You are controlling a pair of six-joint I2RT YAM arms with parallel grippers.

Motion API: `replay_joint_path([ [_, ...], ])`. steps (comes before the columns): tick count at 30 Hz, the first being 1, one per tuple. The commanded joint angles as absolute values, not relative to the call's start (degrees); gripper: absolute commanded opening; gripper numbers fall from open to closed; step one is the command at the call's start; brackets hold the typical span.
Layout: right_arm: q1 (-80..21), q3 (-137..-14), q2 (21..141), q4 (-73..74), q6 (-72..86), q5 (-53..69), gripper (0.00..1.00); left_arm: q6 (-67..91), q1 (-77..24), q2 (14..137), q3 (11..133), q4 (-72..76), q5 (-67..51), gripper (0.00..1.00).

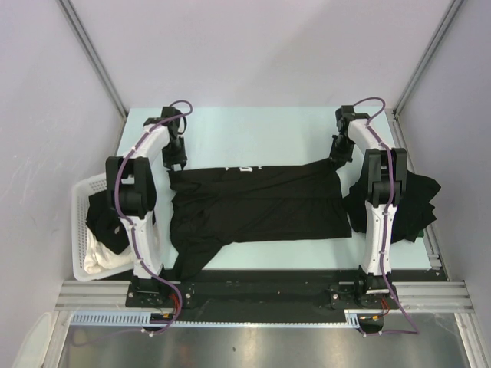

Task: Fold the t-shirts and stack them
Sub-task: Fold the tshirt

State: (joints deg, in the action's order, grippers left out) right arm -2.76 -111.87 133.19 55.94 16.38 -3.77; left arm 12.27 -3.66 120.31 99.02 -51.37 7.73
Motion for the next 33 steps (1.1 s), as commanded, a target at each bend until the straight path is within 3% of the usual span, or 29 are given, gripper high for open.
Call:
replay_joint_path([
  [1, -2.20, -112.32, 133.33, 55.81, 15.38, -4.40, 0.00, 15.29, -2.99, 120.67, 99.32, -49.49, 9.32, 0.42],
  [21, -0.53, -110.30, 130.43, 55.46, 15.12, -1.85, 0.00, 19.95, -3.08, 124.10, 96.42, -49.66, 7.91, 0.50],
  [24, -0.44, -110.21, 130.25, 55.37, 15.12, -1.32, 0.00, 20.39, -3.08, 124.54, 95.98, -49.48, 7.56, 0.44],
  [26, -0.44, -110.21, 130.17, 55.37, 15.12, -1.14, 0.00, 21.00, -3.08, 124.89, 96.06, -49.74, 7.38, 0.34],
  [33, -0.44, -110.57, 130.34, 55.28, 15.12, -0.62, 0.00, 21.27, -3.16, 126.03, 96.59, -50.27, 6.24, 0.14],
])
